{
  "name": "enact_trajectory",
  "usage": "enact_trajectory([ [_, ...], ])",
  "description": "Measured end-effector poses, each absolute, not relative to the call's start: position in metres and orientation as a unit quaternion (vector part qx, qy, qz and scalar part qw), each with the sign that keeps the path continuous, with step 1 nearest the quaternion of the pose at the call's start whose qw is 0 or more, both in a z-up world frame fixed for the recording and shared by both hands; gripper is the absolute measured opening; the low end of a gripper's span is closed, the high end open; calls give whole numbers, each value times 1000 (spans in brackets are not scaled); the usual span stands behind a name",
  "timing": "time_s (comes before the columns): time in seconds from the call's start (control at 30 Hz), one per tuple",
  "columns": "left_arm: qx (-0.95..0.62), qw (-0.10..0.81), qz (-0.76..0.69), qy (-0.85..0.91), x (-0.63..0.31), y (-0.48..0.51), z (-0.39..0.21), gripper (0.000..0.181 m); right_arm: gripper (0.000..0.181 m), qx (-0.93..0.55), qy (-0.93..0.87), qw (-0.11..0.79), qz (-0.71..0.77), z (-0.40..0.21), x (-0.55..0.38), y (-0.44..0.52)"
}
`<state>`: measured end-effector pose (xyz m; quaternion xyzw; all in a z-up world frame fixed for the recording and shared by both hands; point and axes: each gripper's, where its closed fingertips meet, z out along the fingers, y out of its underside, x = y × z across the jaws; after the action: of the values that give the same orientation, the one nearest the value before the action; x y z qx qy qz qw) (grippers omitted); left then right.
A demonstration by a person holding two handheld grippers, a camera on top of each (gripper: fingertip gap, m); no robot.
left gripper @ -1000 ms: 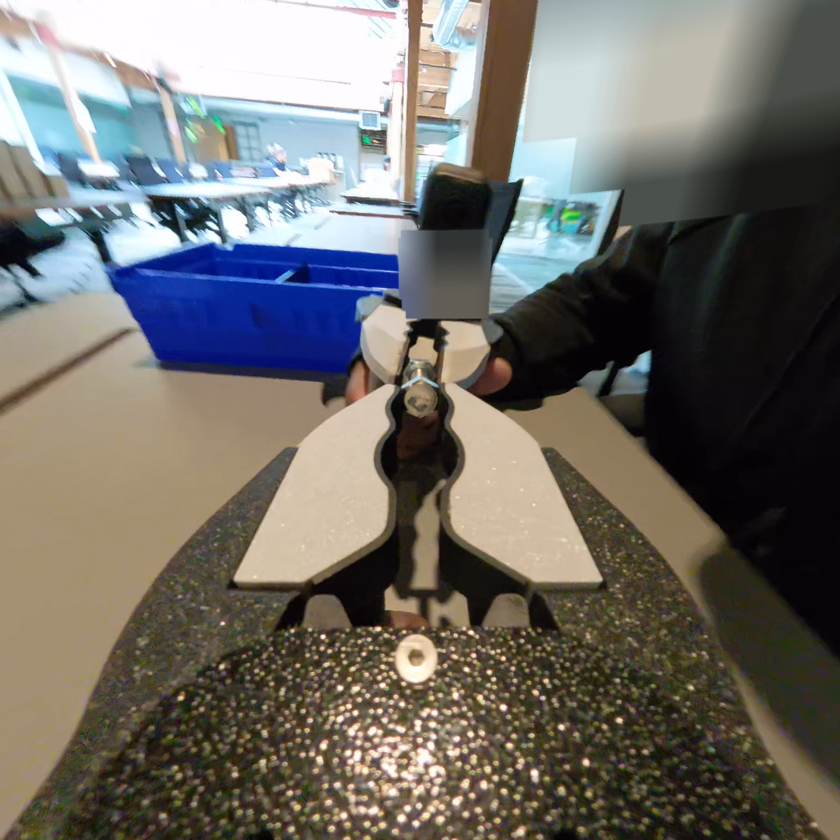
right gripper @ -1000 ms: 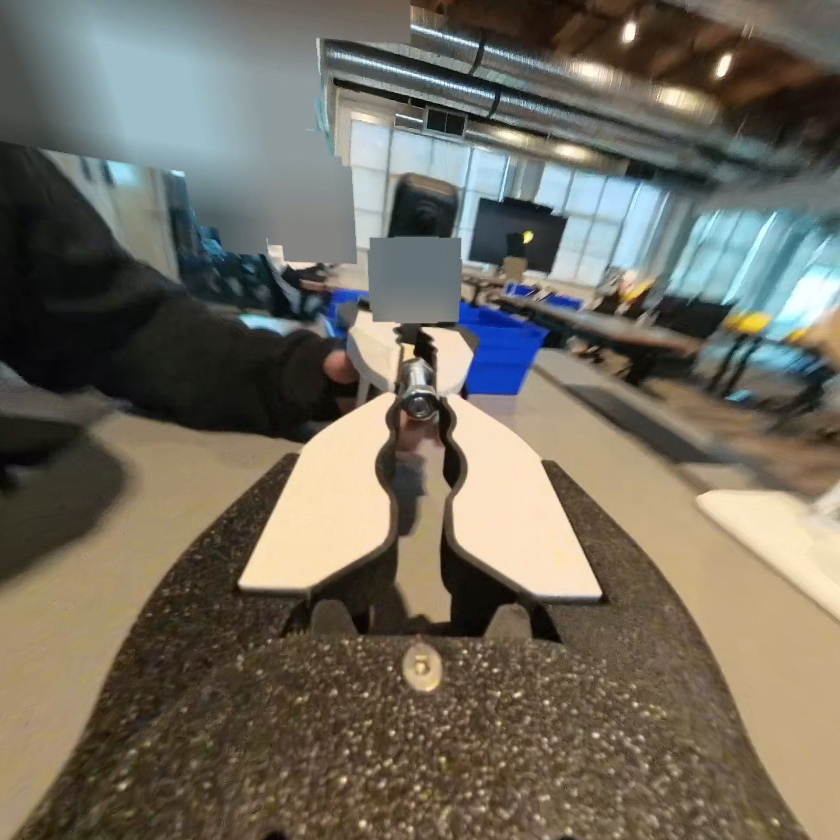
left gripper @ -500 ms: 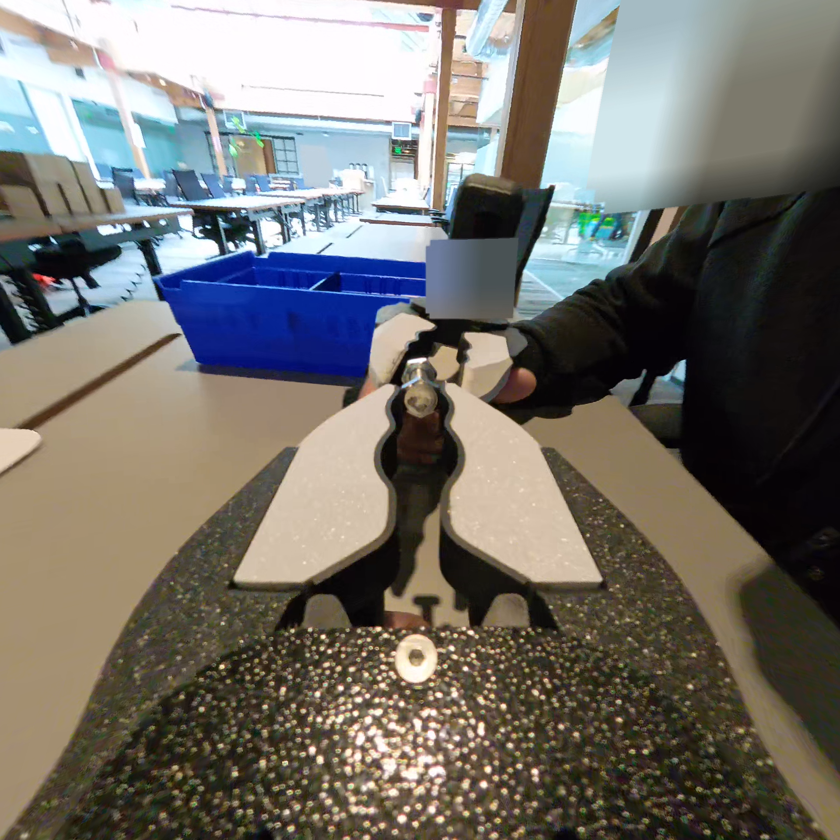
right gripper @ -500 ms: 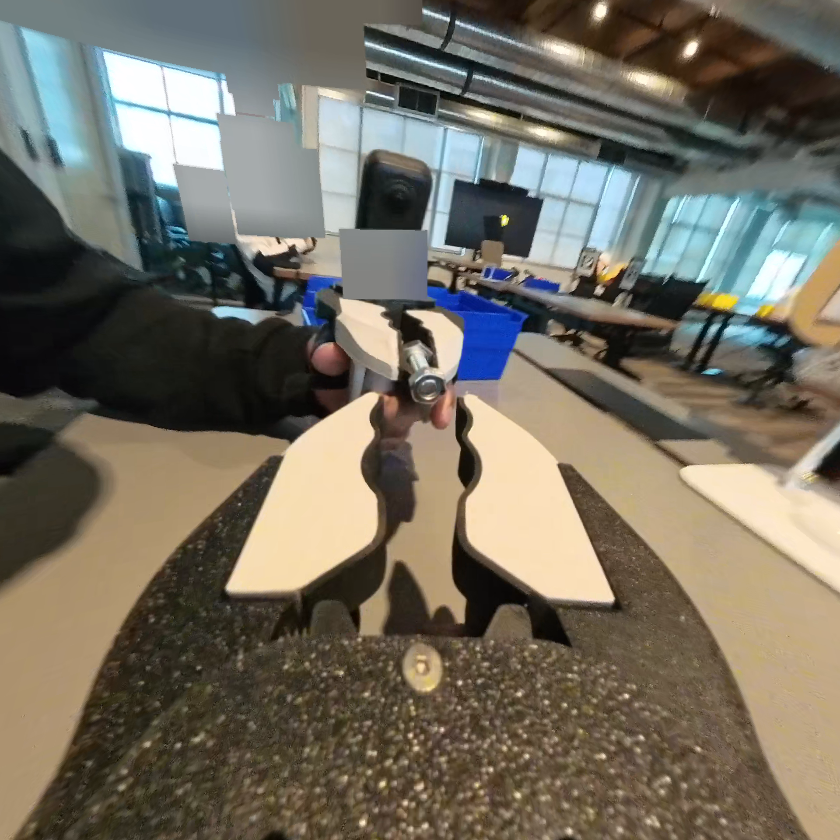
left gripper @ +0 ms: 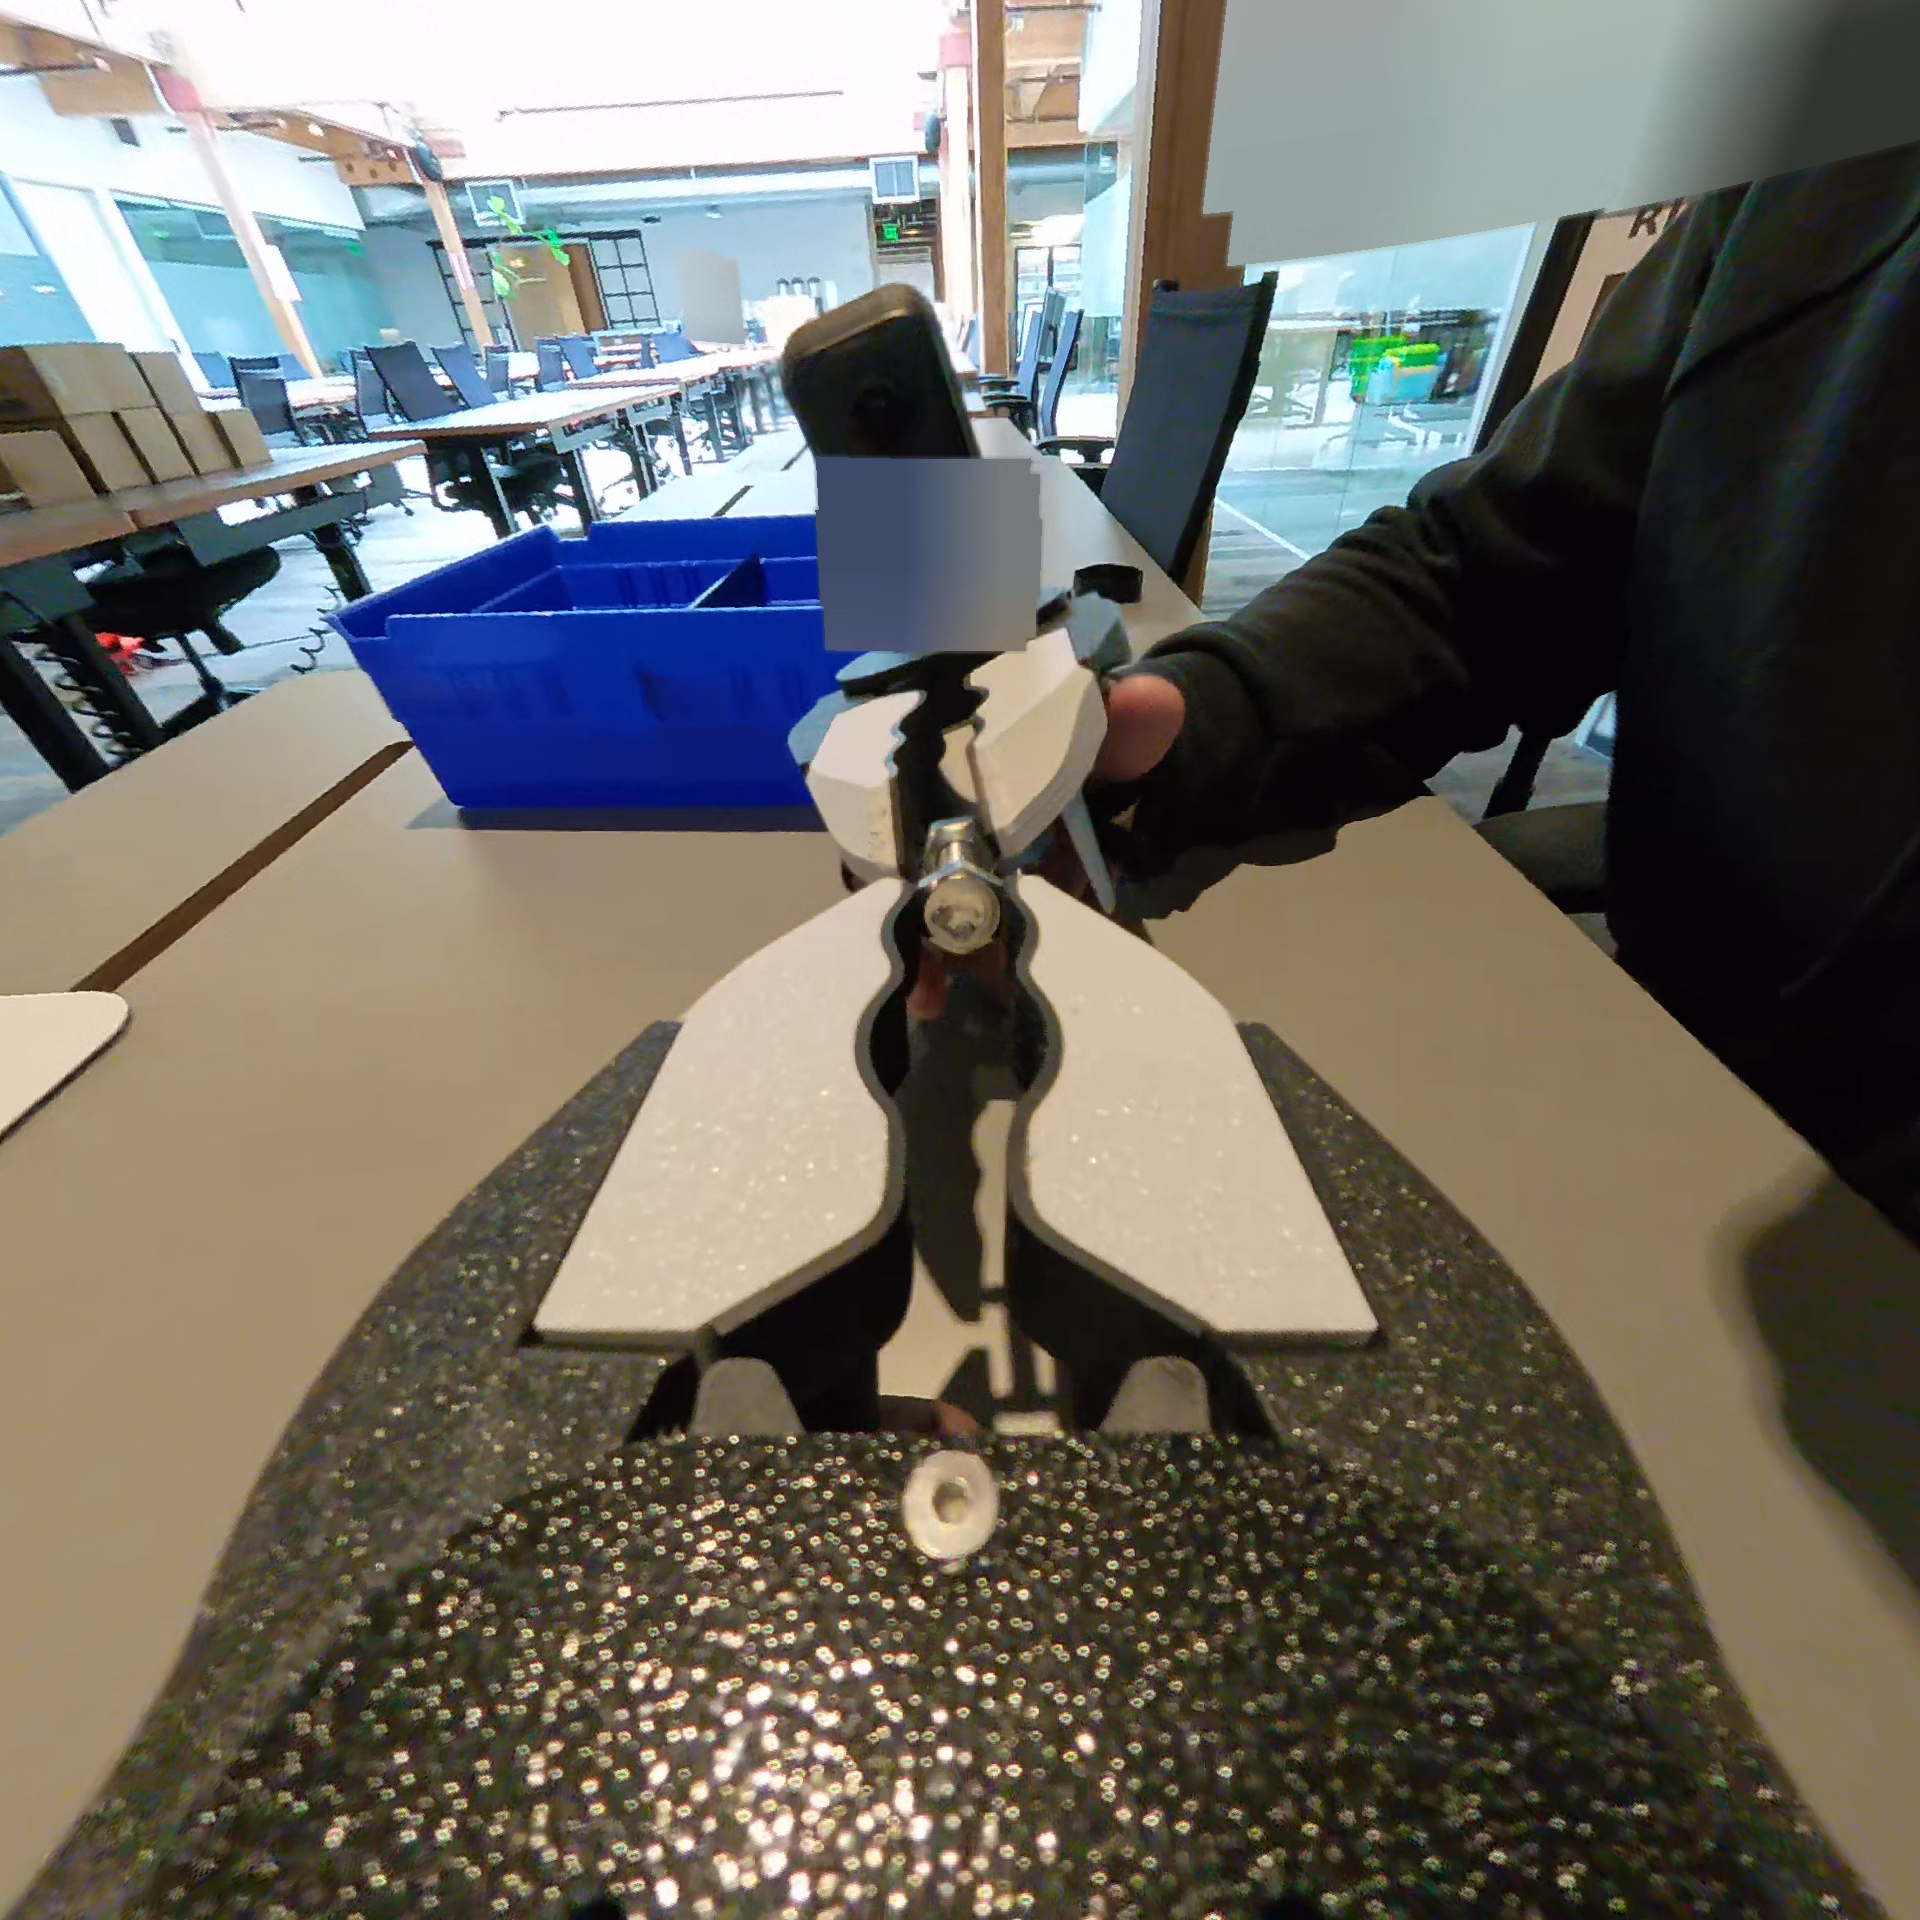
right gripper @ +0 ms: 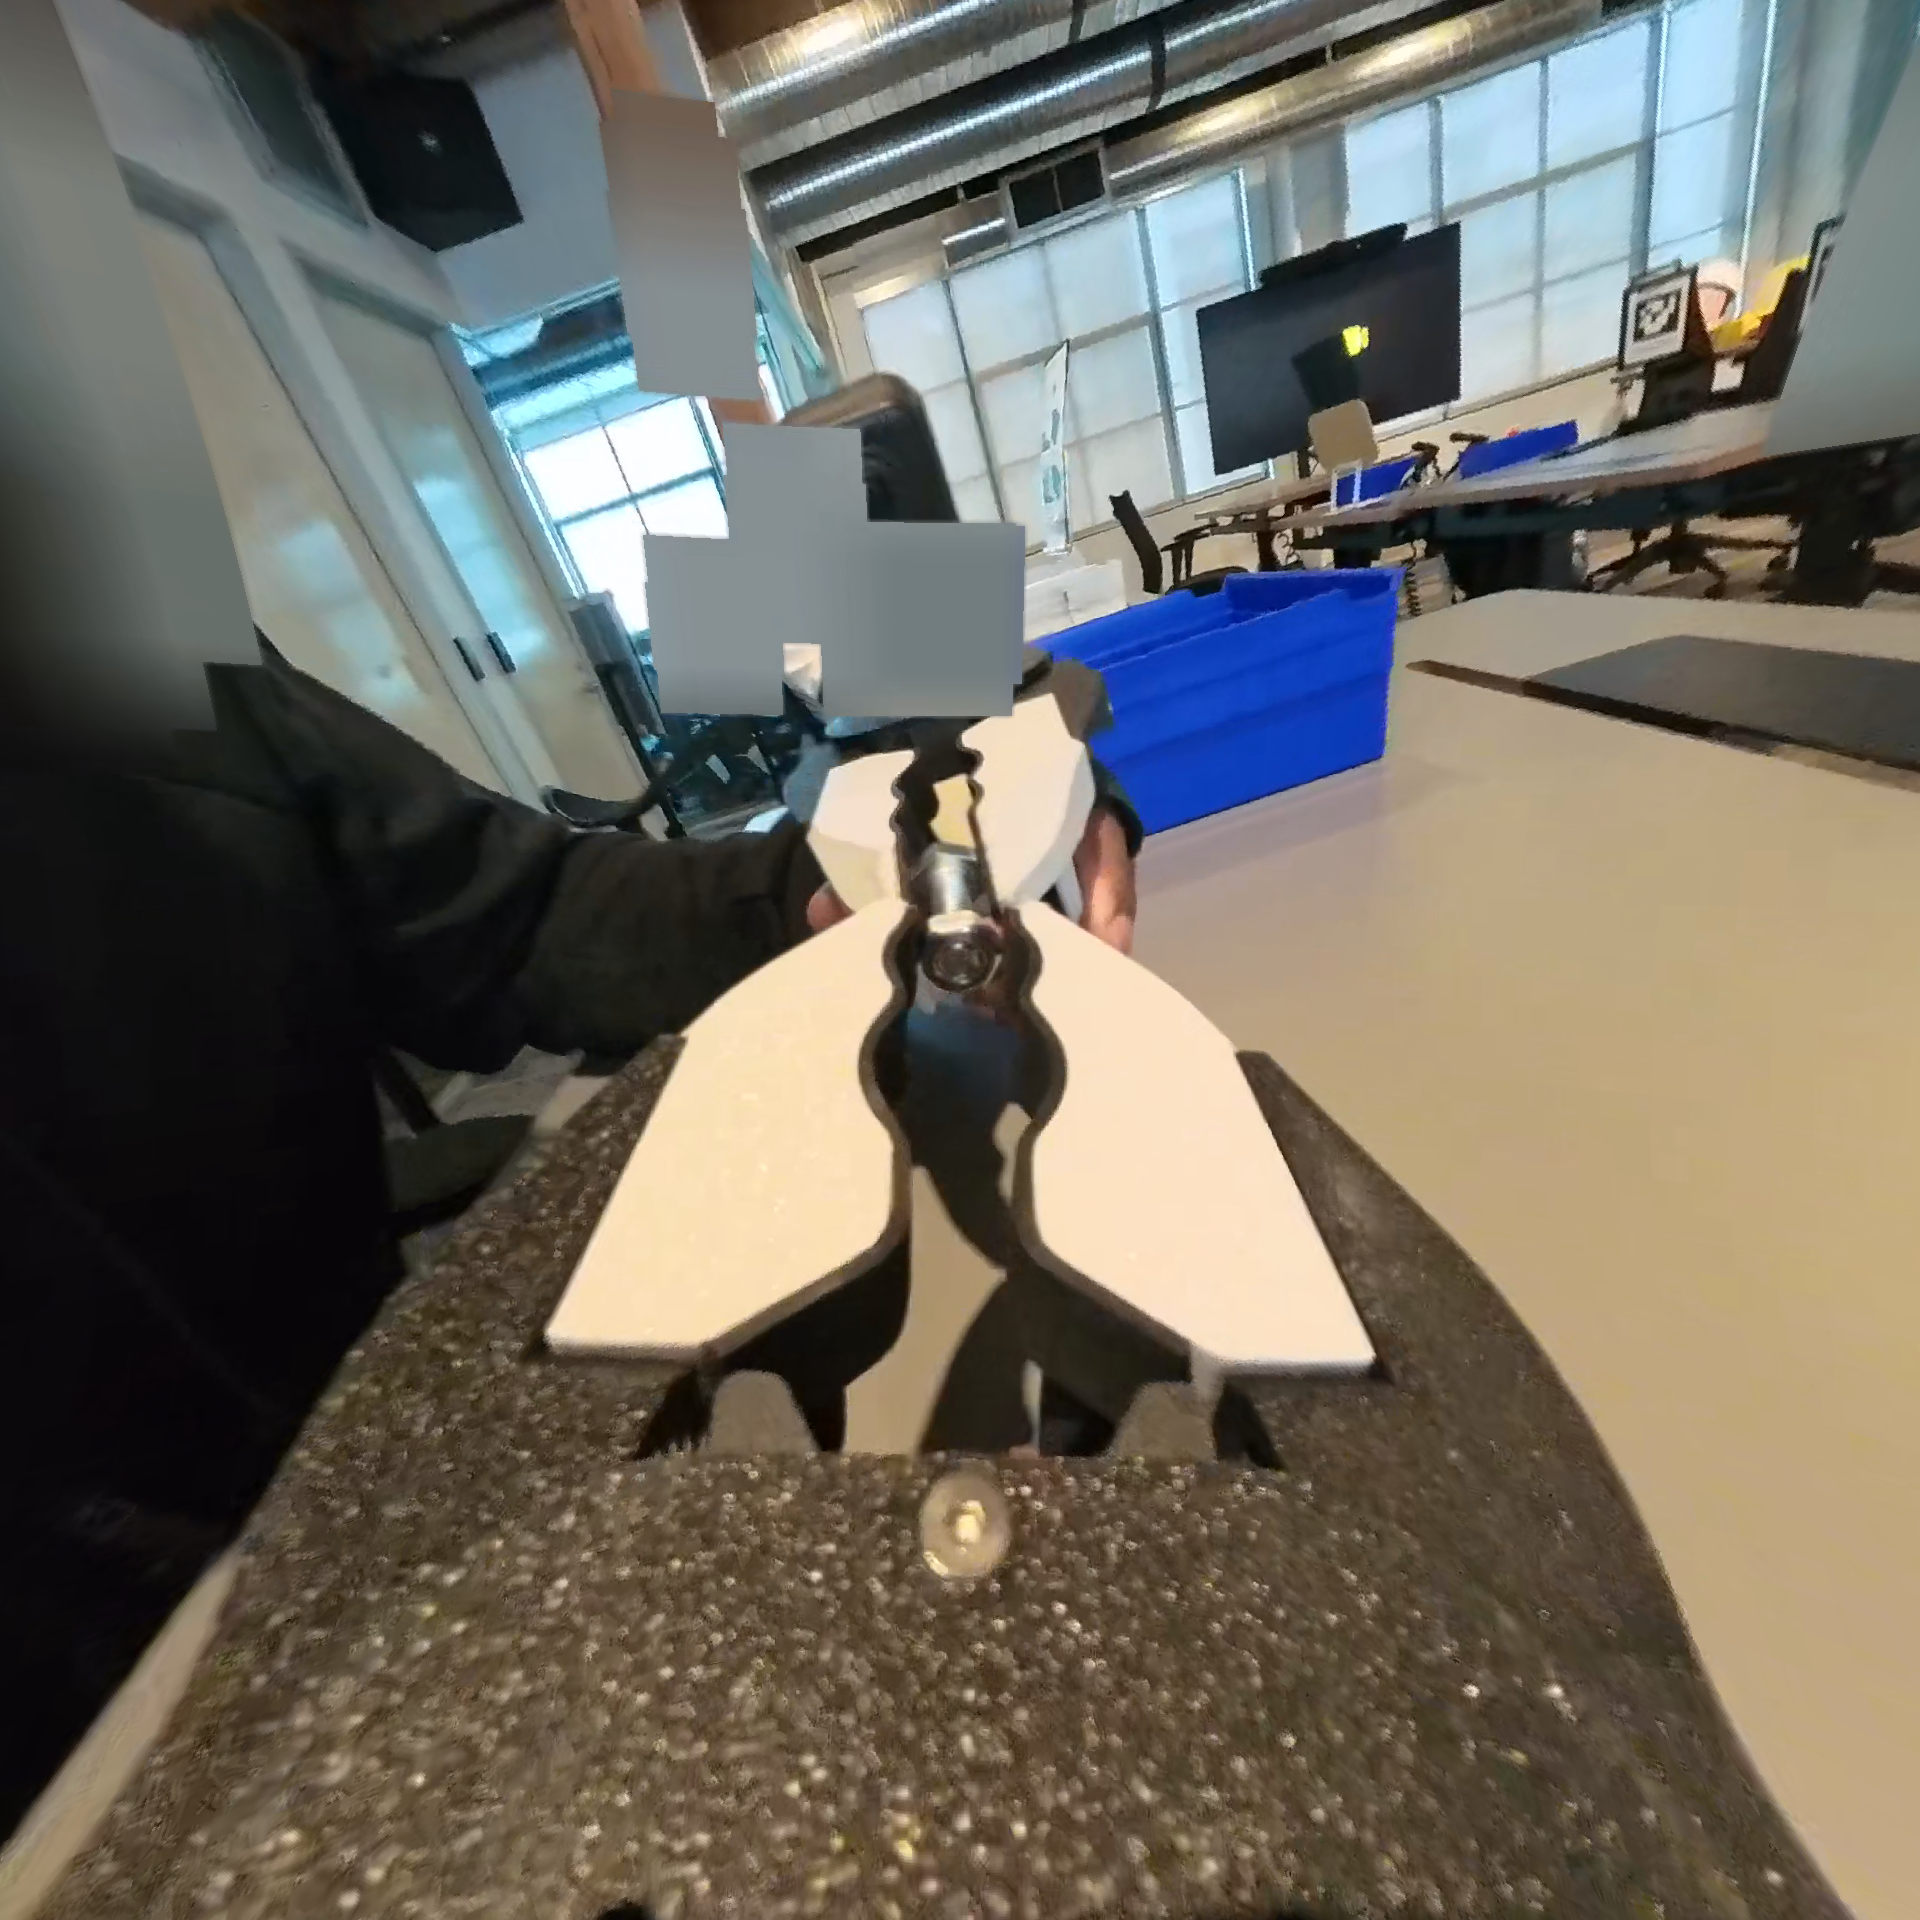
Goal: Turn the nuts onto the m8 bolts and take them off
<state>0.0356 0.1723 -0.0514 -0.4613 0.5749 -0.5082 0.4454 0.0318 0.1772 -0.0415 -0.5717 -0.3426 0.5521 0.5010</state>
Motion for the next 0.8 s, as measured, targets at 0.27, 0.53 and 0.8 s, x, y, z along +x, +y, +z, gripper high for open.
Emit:
enact_trajectory([
  [0.27, -545, 236, -658, 463, 35, 169, -59, 14, 15, -457, -520, 690, 212, -50, 31, 176],
  [0.53, -518, 271, -689, 429, 31, 182, -53, 14, 27, -500, -472, 686, 240, -45, 32, 183],
  [0.8, -497, 299, -703, 412, 24, 191, -43, 14, 30, -594, -330, 576, 454, -41, 36, 193],
])
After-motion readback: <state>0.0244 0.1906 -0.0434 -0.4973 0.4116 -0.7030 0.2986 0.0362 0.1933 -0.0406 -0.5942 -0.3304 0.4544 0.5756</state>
